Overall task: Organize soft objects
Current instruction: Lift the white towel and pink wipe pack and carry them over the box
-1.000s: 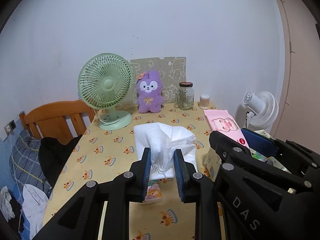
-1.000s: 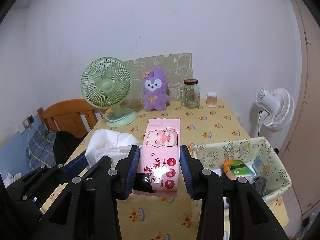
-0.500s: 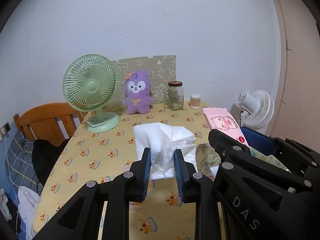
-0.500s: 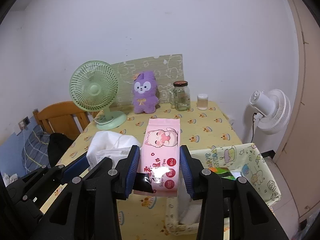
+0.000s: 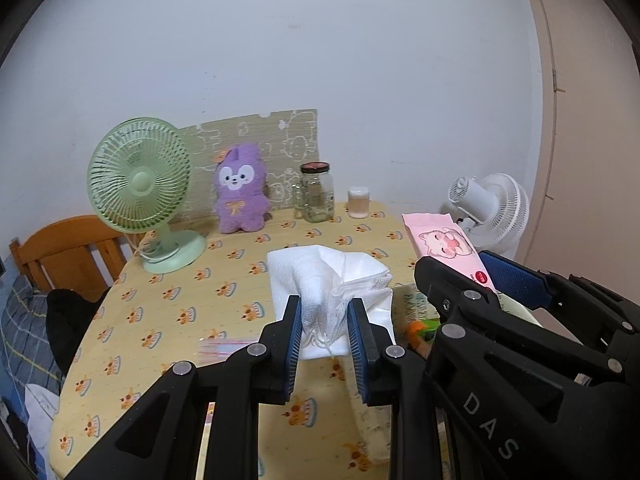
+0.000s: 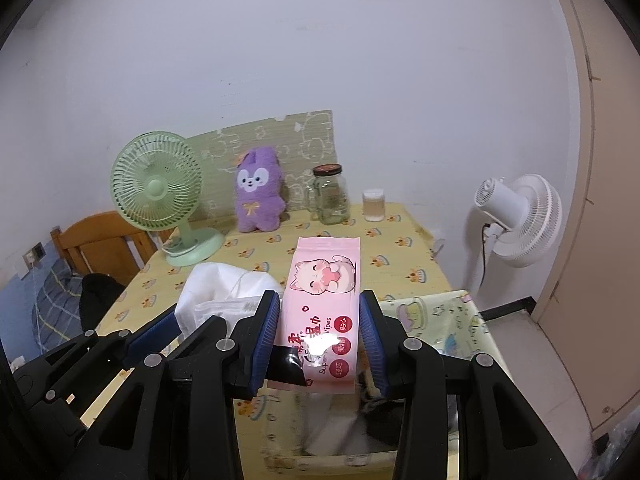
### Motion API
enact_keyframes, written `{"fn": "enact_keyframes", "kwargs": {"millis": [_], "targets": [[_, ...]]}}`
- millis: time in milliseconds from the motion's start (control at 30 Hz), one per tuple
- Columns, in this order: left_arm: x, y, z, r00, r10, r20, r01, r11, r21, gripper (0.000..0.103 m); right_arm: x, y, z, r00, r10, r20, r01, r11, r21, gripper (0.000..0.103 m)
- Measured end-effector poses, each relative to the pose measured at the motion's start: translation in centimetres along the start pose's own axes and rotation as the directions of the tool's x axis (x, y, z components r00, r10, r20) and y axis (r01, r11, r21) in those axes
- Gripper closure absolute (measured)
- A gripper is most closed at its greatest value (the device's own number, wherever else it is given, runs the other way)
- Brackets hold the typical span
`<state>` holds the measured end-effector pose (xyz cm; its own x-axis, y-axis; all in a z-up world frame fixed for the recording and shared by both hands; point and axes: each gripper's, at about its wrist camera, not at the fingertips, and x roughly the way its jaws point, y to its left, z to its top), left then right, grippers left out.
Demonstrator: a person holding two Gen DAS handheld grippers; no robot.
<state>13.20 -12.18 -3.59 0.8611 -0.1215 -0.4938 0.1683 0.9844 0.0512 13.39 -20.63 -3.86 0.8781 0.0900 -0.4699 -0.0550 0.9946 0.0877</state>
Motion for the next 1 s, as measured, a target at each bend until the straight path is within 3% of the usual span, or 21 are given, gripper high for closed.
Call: {"fn": "enact_keyframes", "kwargs": {"millis": [567, 1000], "targets": [[1.6, -4.3, 1.0, 0.996, -0.086, 0.006, 0.085, 0.995, 0.048, 0.081, -0.3, -4.6, 0.2, 0.996, -0.086, 0.008, 0.086, 0.996, 0.029, 0.059], [3.5, -7.4, 0.7, 0.986, -0.165, -0.036, 0.168, 0.982, 0.084, 0.081, 0.3, -7.7, -0.5, 0.988, -0.151, -0.019, 0.152, 0.986, 0.062, 0.059]]}}
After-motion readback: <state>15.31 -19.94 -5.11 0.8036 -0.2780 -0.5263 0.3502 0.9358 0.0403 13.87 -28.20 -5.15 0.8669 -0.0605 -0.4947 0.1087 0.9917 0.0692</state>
